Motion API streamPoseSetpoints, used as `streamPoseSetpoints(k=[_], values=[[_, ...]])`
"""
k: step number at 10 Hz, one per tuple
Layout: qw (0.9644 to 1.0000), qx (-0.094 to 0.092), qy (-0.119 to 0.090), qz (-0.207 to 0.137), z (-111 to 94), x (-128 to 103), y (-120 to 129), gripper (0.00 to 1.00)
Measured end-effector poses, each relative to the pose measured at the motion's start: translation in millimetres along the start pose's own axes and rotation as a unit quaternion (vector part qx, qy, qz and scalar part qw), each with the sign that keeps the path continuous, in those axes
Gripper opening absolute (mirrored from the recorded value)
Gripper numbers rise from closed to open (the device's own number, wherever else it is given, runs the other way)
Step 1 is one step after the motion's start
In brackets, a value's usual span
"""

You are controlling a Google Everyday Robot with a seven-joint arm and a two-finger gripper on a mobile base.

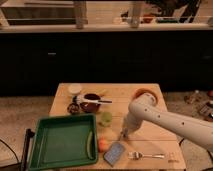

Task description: Wipe table surface with towel

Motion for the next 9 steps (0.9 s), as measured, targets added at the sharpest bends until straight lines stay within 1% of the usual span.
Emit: streamPoseSetpoints(k=[1,3,5,8,9], values=[[0.9999,-0.004,0.001,0.009,0,6,8,0.00],[0.9996,-0.002,0.005,0.028,-2,18,16,0.00],[0.9991,0.011,0.006,0.040,-6,27,11,0.00],[0.9985,0.028,0.002,0.047,-12,35,1,0.00],[0.9984,0.031,0.000,0.046,-12,35,-4,0.00]])
